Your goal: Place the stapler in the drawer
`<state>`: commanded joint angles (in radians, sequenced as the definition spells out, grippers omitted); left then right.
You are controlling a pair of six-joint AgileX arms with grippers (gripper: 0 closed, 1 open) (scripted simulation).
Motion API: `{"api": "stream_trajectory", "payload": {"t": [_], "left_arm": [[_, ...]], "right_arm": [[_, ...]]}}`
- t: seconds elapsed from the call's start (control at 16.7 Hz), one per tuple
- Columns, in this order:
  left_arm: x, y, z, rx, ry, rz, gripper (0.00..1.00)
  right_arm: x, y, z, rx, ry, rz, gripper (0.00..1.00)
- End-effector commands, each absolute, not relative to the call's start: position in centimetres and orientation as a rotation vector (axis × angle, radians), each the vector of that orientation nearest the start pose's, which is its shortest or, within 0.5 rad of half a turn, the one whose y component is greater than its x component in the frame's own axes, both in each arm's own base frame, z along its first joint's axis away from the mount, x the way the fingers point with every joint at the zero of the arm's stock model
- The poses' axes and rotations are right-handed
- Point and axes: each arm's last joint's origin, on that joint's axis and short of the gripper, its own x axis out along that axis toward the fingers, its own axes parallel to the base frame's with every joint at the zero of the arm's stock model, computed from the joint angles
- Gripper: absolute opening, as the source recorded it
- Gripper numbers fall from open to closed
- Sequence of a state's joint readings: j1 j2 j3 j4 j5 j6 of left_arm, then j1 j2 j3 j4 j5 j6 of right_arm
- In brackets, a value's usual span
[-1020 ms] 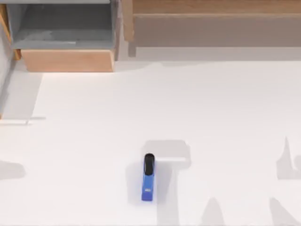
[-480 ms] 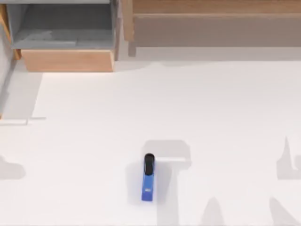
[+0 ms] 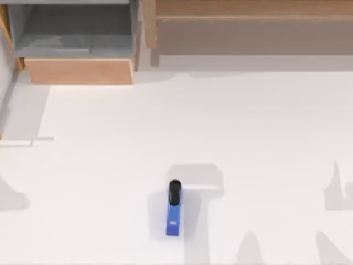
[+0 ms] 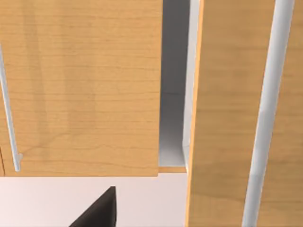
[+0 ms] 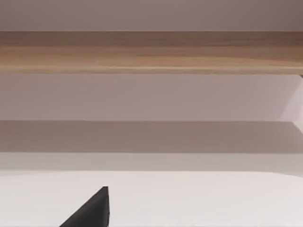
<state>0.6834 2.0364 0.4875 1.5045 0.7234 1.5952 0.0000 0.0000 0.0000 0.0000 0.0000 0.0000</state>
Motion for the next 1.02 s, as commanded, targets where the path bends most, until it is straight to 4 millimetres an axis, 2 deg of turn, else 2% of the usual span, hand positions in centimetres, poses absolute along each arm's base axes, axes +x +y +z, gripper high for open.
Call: {"api": "stream_trajectory", "payload": {"t": [0.18, 0.48, 0.72, 0.84, 1.02], "left_arm": [[24.4, 17.5, 8.8, 1.557, 0.004, -0.032, 1.00], [22.5, 17.5, 8.8, 1.556, 0.004, -0.034, 1.00], [22.7, 17.5, 8.7, 1.554, 0.004, -0.038, 1.00], [22.8, 16.8, 8.9, 1.520, -0.005, -0.059, 1.00], [23.3, 14.4, 9.7, 1.381, -0.032, -0.148, 1.00]], "right_arm": [[10.6, -0.1, 16.0, 0.000, 0.000, 0.000, 1.00], [10.6, -0.1, 16.0, 0.000, 0.000, 0.000, 1.00], [10.6, -0.1, 16.0, 0.000, 0.000, 0.000, 1.00], [10.6, -0.1, 16.0, 0.000, 0.000, 0.000, 1.00], [10.6, -0.1, 16.0, 0.000, 0.000, 0.000, 1.00]]}}
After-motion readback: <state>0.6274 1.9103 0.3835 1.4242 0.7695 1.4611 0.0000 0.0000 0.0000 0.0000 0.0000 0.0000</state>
